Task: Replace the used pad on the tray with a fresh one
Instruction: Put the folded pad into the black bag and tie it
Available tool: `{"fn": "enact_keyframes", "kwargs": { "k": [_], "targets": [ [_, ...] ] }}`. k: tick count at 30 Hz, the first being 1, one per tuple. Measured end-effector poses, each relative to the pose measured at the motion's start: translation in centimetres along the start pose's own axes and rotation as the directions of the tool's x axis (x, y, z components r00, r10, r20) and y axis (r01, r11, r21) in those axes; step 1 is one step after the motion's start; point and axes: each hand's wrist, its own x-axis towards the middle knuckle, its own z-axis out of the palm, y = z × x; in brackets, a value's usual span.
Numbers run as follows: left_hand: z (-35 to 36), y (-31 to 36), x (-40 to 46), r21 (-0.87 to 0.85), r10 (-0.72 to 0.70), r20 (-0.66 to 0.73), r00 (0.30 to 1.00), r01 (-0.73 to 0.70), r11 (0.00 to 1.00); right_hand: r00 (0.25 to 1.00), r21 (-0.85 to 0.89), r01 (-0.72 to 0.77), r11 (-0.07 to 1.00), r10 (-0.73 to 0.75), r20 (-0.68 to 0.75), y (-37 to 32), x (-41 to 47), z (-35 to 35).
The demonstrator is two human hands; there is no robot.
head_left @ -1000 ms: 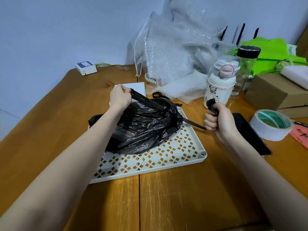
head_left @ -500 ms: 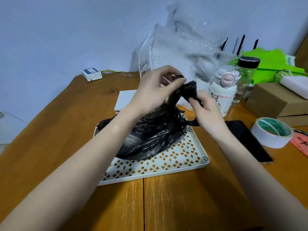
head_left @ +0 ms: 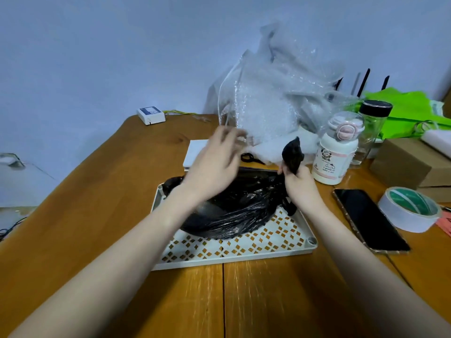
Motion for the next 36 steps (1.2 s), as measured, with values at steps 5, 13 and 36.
{"fn": "enact_keyframes", "kwargs": {
  "k": [5, 13, 36],
  "targets": [
    [-1.2, -8.5, -4.3, 0.554, -0.602, 0.266, 0.753, 0.392, 0.735, 0.979, -0.355, 0.059, 0.933, 0.015, 0.202, -0.3, -0.7, -0.2],
    [0.0, -9.1, -6.0, 0.489, -0.541, 0.268, 0.798, 0.371, 0.79, 0.954, -0.403, 0.089, 0.911, 0.038, 0.298, 0.6, -0.2, 0.6],
    [-8.1, -18.2, -1.4, -0.905, -0.706, 0.205, 0.678, 0.406, 0.127, 0.982, 0.481, -0.104, 0.87, 0.012, 0.19, -7.3, 5.1, 12.8]
  ]
}}
